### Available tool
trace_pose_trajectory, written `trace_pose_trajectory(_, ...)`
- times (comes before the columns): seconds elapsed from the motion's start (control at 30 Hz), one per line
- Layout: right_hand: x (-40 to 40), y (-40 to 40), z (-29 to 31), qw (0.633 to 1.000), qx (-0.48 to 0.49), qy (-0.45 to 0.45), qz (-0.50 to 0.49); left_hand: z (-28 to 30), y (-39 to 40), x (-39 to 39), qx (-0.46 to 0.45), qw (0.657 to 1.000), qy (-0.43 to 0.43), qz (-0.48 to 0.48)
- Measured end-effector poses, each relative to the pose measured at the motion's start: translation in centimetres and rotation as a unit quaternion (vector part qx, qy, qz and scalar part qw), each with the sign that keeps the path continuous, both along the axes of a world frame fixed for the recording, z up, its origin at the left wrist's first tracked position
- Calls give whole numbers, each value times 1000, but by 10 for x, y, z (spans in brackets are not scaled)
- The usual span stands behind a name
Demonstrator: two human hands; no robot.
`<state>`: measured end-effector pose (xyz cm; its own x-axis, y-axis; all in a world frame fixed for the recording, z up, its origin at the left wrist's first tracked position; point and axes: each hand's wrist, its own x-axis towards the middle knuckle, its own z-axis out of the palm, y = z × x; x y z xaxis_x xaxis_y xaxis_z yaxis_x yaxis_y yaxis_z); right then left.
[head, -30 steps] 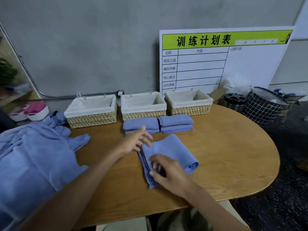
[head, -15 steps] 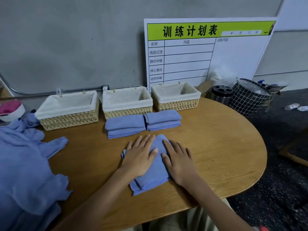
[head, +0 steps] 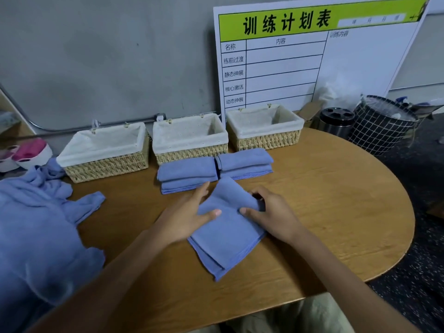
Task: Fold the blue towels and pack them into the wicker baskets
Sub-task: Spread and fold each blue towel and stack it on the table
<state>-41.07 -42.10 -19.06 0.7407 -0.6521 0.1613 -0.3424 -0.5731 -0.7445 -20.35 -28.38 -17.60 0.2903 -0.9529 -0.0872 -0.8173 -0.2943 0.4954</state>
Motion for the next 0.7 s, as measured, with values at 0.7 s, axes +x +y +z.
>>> trace_pose_trajectory(0.7,18,18,23,976,56,-178,111,8,49,36,-255,944,211,4)
